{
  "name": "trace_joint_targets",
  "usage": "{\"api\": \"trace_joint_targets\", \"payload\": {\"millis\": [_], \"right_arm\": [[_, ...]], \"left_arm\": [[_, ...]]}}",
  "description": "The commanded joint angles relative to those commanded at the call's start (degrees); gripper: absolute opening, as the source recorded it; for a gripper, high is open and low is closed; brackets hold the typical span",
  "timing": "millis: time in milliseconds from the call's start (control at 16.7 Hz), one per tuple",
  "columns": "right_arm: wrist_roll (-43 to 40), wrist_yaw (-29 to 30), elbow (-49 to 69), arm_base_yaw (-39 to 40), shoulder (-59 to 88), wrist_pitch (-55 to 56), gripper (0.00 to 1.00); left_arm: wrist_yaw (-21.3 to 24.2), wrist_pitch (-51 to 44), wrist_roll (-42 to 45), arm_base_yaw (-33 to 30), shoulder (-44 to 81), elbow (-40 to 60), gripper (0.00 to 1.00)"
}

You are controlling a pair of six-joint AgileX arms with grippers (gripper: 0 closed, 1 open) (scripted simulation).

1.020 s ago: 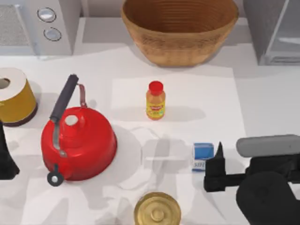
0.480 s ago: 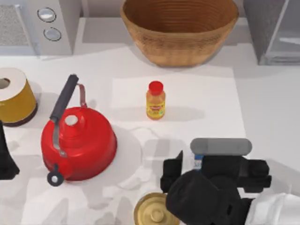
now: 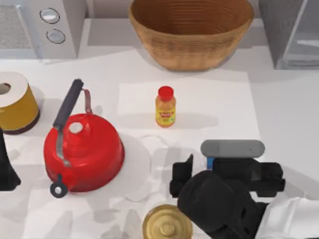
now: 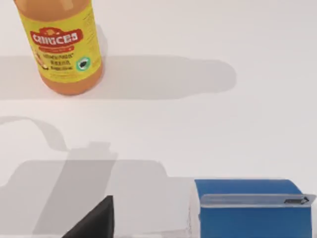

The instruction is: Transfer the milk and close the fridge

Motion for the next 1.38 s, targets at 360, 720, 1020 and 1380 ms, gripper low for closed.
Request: {"api": "trace_joint_targets", "payload": {"millis": [360, 720, 1020, 1380], "right_arm": [[-3.94, -2.32, 0.24, -3.45, 5.31, 7.98, 1.00], [-3.95, -2.33, 0.24, -3.45, 5.32, 8.00, 0.77], [-3.95, -2.33, 0.24, -3.45, 5.32, 8.00, 0.40], [-3.95, -2.33, 0.24, -3.45, 5.32, 8.00, 0.00]], "left_arm": [[0.00, 0.00, 0.00, 0.00, 0.00, 0.00, 1.00], [0.00, 0.00, 0.00, 0.00, 0.00, 0.00, 1.00], [0.00, 0.00, 0.00, 0.00, 0.00, 0.00, 1.00], [0.00, 0.00, 0.00, 0.00, 0.00, 0.00, 1.00]]}}
